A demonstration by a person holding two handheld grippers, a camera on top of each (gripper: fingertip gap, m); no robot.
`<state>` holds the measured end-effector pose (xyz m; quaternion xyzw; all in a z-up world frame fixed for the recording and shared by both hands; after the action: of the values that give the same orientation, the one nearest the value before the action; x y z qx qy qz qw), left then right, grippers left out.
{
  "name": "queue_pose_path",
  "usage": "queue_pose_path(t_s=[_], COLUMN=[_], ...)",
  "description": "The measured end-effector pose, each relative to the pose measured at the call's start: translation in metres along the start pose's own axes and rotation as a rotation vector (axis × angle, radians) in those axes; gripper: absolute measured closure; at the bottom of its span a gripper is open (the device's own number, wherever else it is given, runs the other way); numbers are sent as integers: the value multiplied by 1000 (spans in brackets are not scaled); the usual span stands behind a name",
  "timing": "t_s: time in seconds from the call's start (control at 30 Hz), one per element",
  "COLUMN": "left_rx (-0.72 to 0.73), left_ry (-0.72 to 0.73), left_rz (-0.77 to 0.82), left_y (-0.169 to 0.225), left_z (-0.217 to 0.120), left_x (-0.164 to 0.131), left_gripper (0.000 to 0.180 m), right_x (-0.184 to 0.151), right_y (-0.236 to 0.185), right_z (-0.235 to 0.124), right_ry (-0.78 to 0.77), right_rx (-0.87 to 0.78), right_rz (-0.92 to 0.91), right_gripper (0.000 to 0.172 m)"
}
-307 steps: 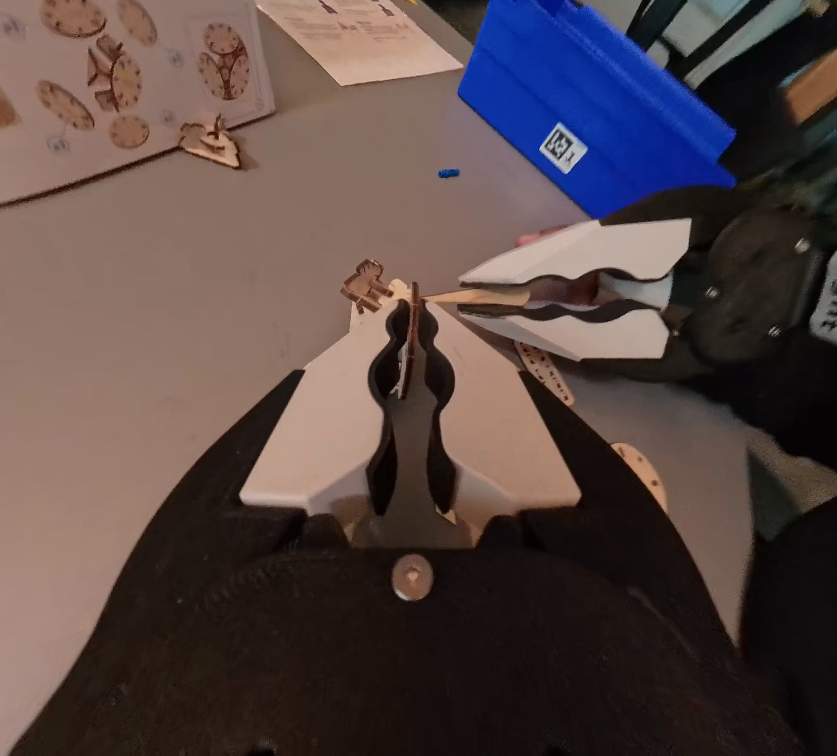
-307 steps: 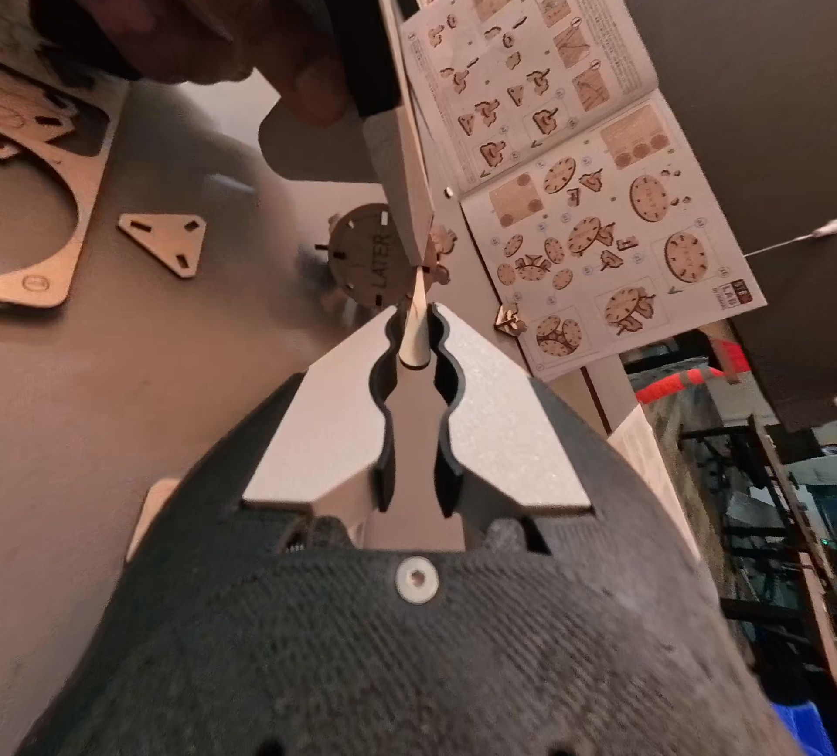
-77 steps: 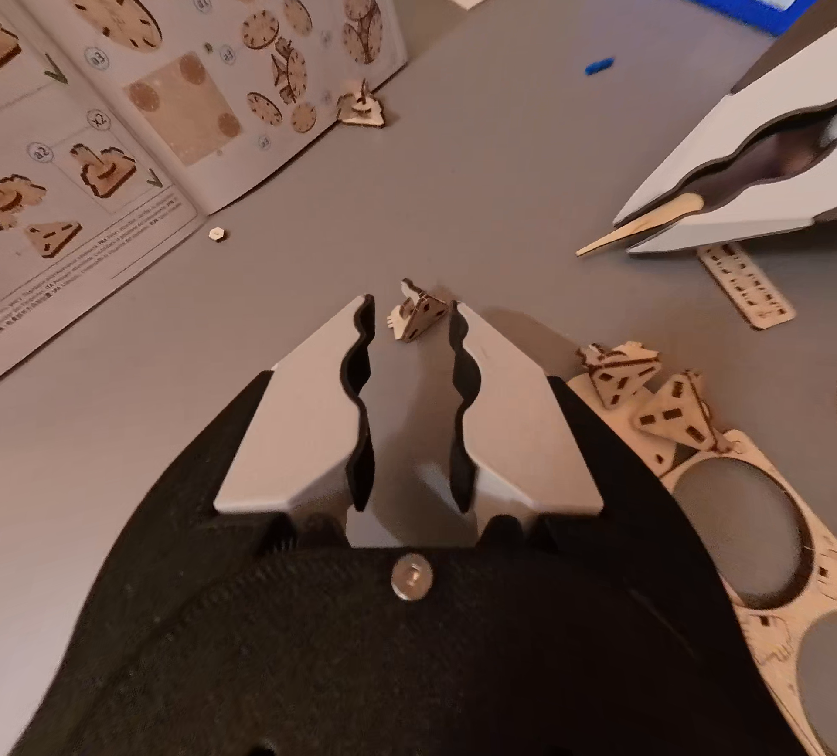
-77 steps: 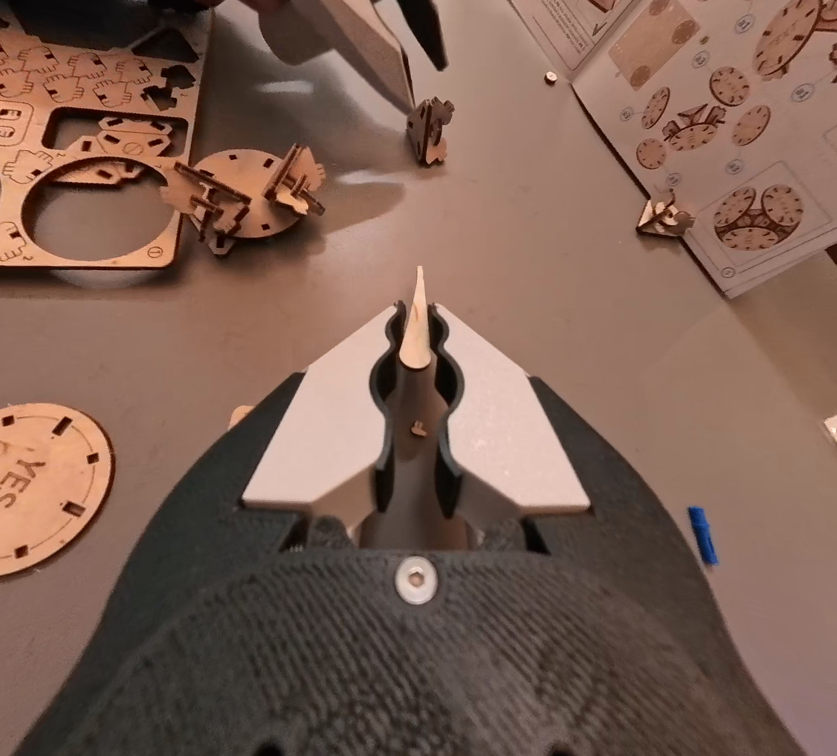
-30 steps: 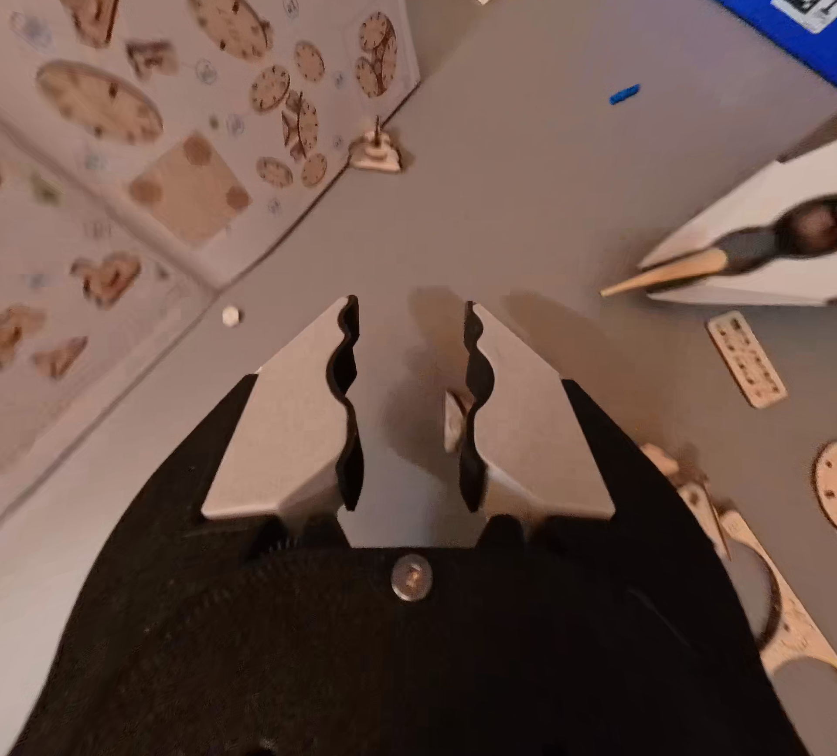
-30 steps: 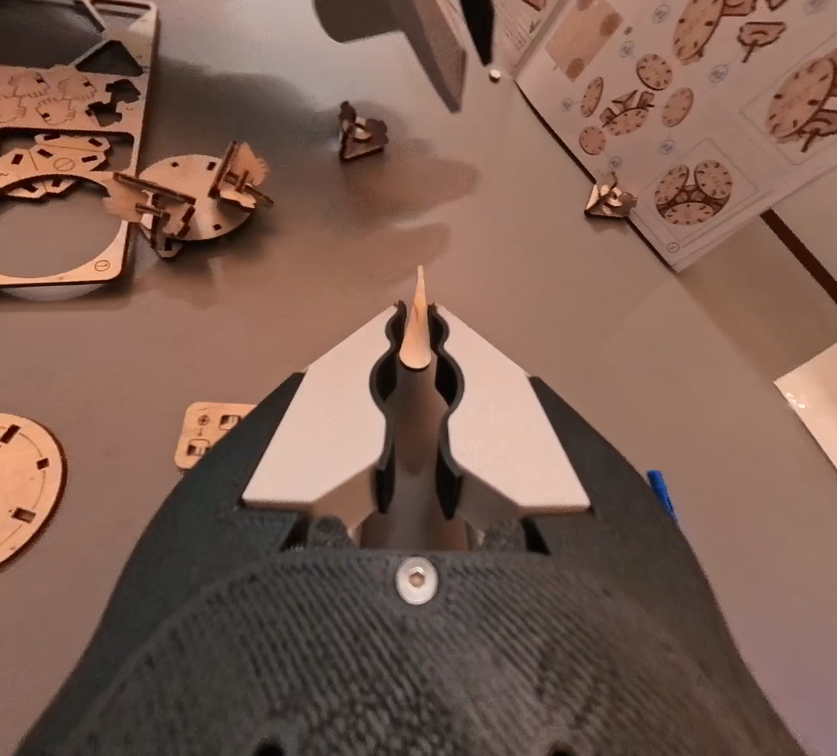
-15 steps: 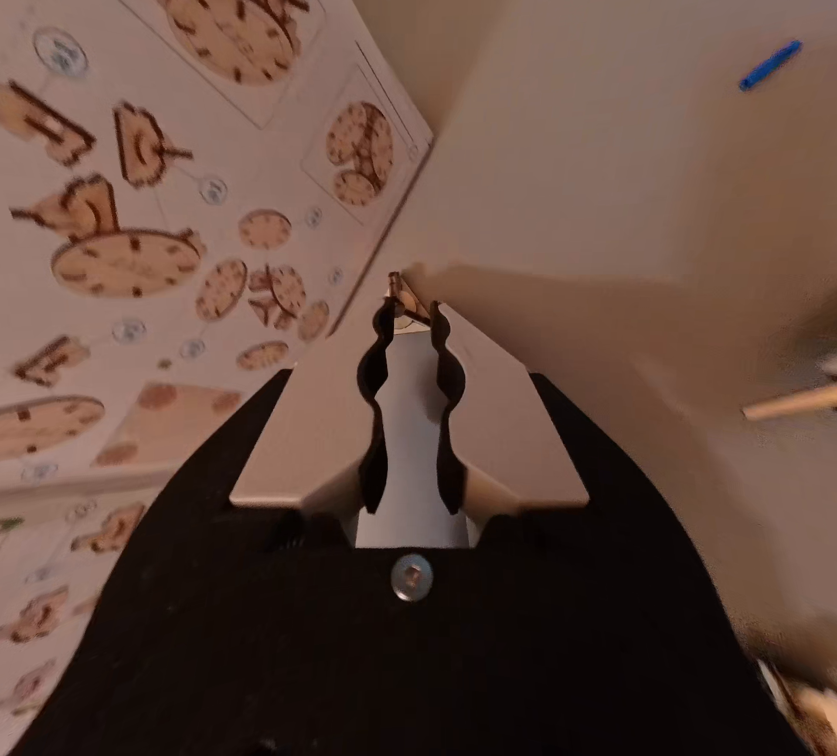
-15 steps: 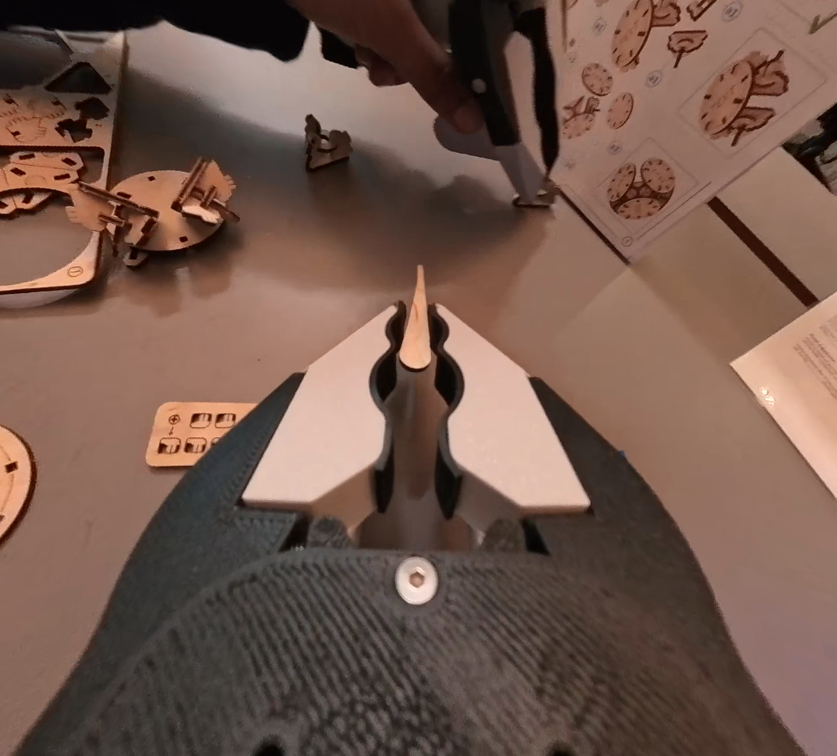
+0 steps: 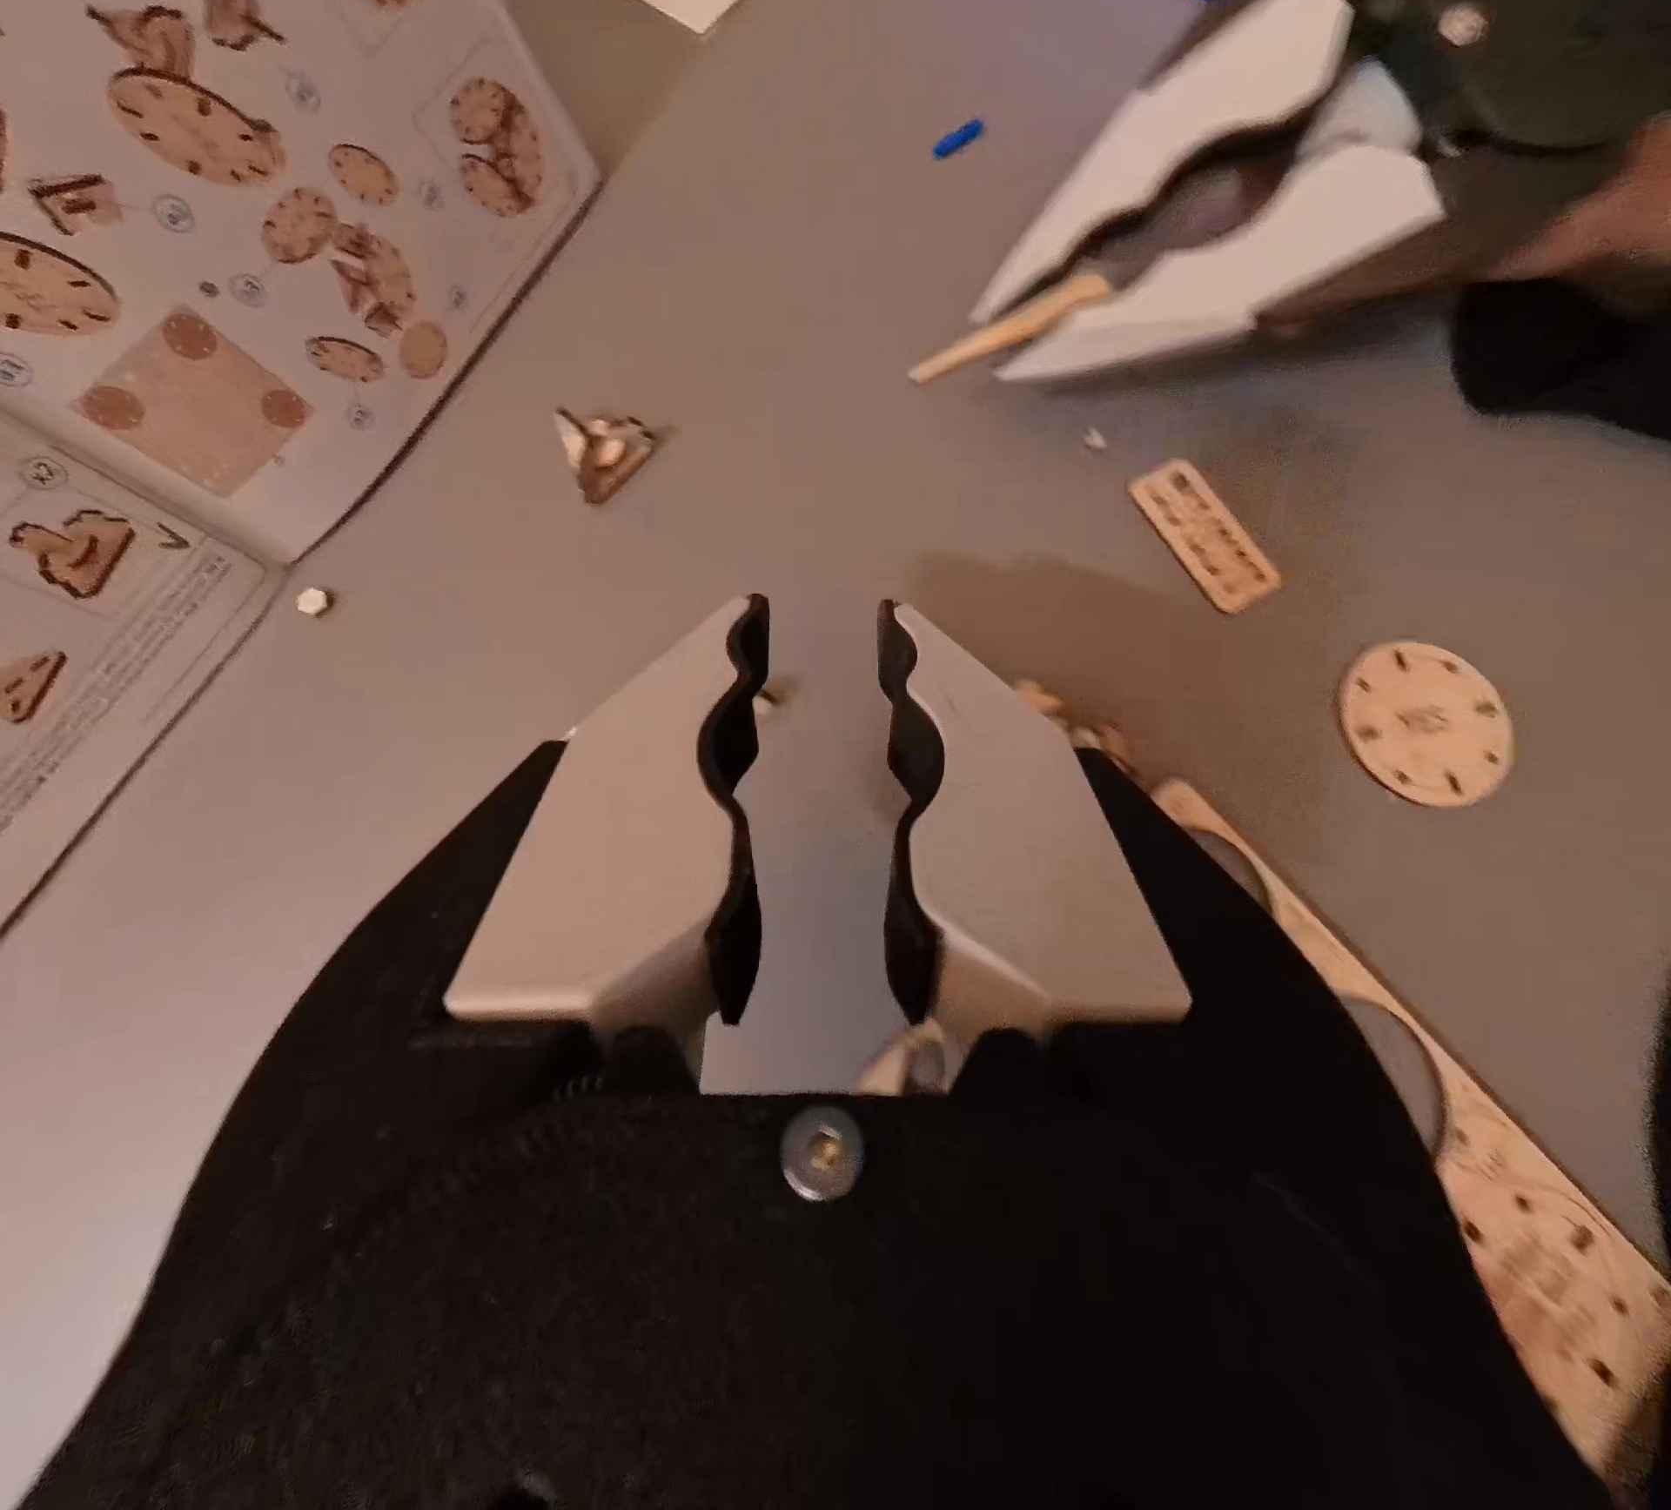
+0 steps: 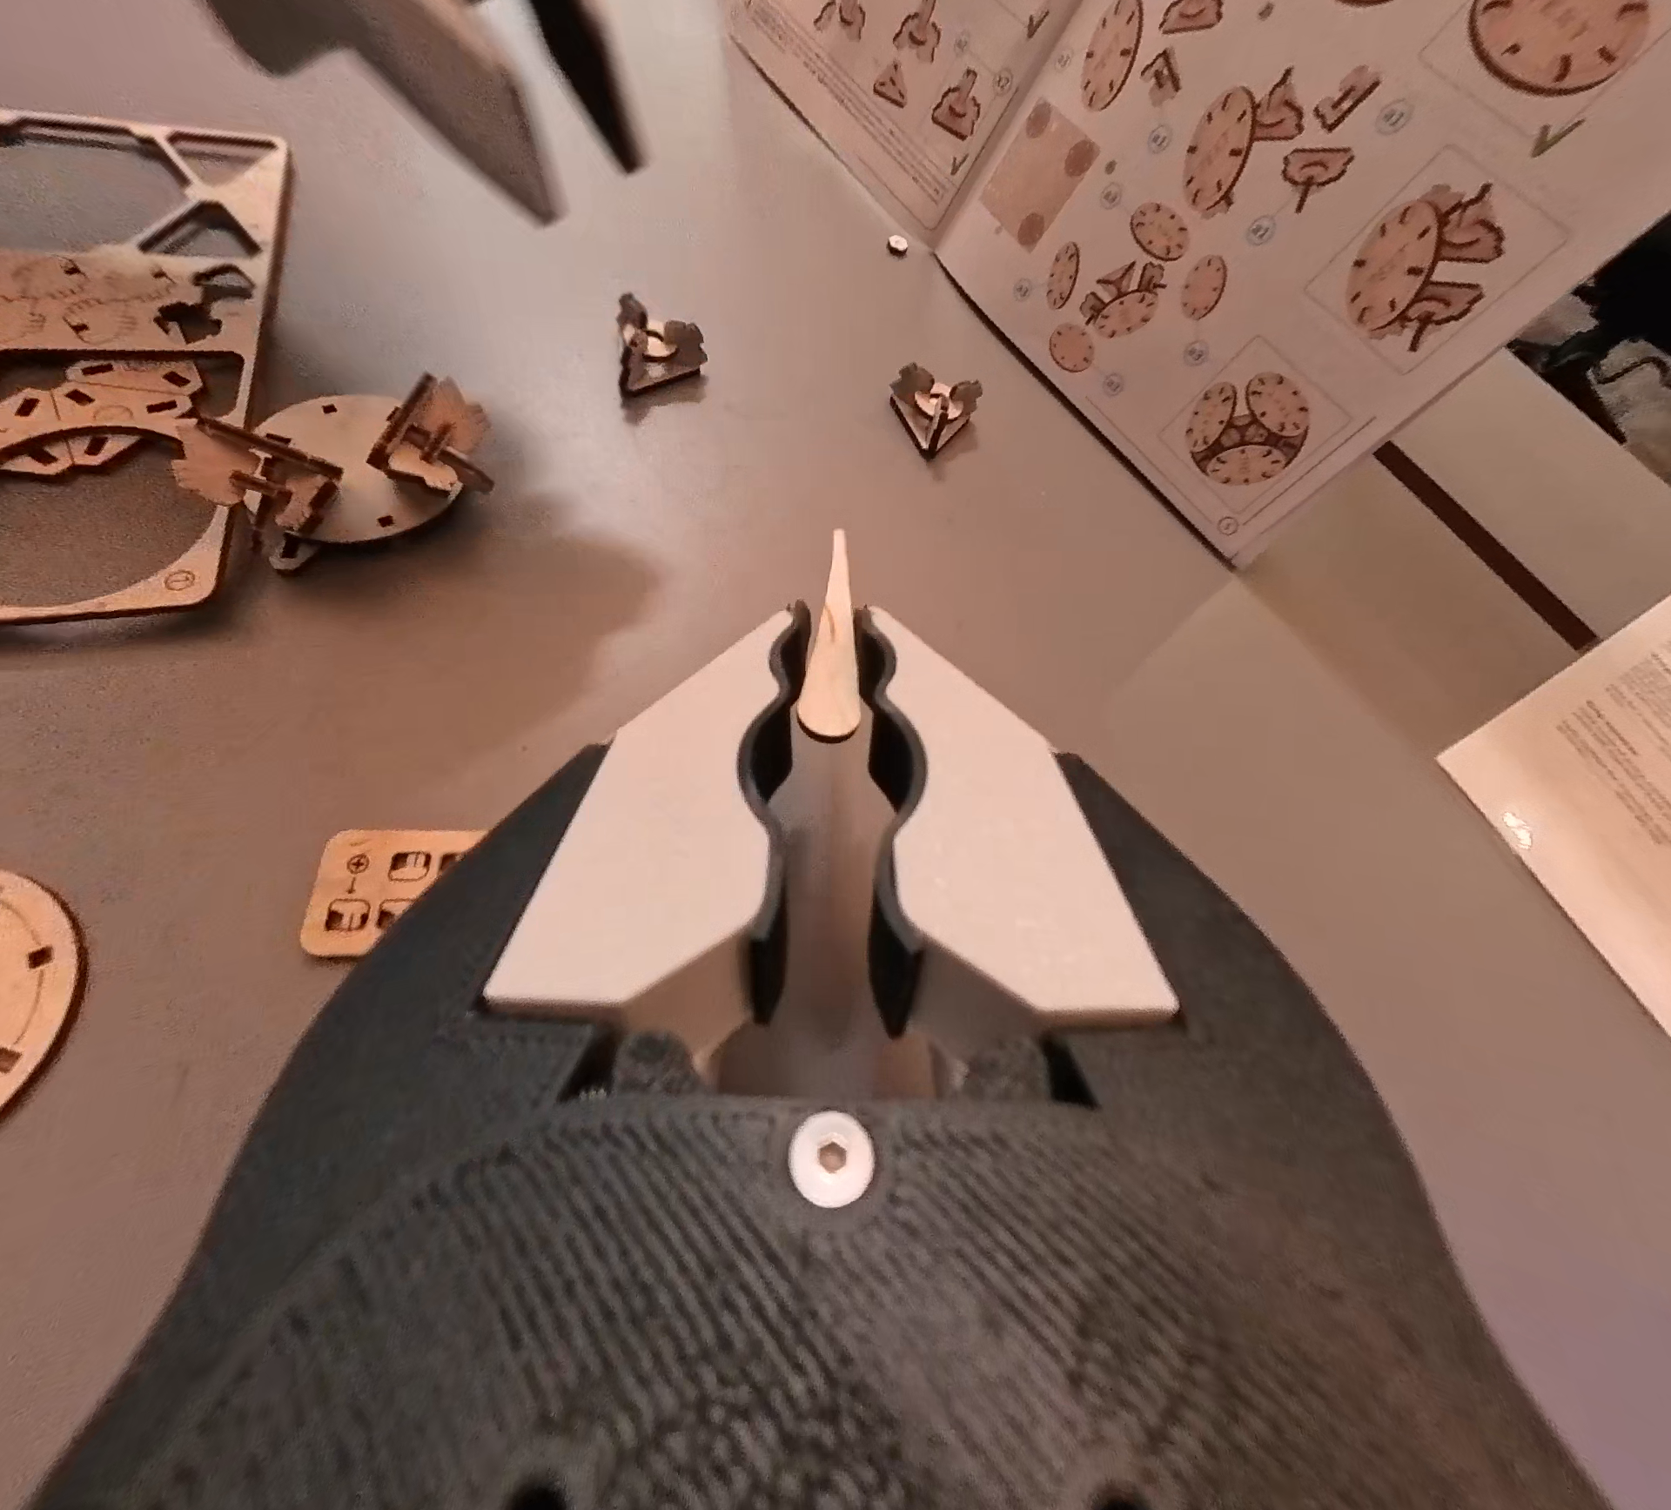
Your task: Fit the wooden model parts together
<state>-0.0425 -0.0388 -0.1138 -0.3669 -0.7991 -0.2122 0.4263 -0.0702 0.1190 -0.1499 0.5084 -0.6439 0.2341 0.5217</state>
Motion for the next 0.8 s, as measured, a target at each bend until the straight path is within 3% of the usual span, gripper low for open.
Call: queue_pose_path(t_s=[0.23, 0.43, 0.63, 0.8], left_rx=[133, 241, 78, 73], left_ry=[-144, -175, -156, -148], left_rz=[104, -13, -302, -280], left_y=[57, 33, 29, 30], left_z=[-14, -10, 3, 9], left_x=[-39, -61, -71, -69], left_gripper=[152, 156, 140, 148], right_x=[7, 14, 19, 20], right_y=[-1, -7, -6, -4], right_z=[-2, -4, -8, -9], right_ry=[38, 54, 72, 77], right_rx=[2, 1, -21, -32], right_rz=[2, -41, -59, -63], right_gripper=[163, 164, 164, 163])
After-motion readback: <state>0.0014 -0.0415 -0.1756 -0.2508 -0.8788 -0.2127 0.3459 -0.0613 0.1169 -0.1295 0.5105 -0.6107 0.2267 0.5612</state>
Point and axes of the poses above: each gripper's, where its closed fingertips meet, z out along the fingers, x out of its top, y = z × x across the jaws, the point moved 5 cm from there along -z, back along the fingers, and after that the axes turned 8 degrees about y, right-handed, at the moved point
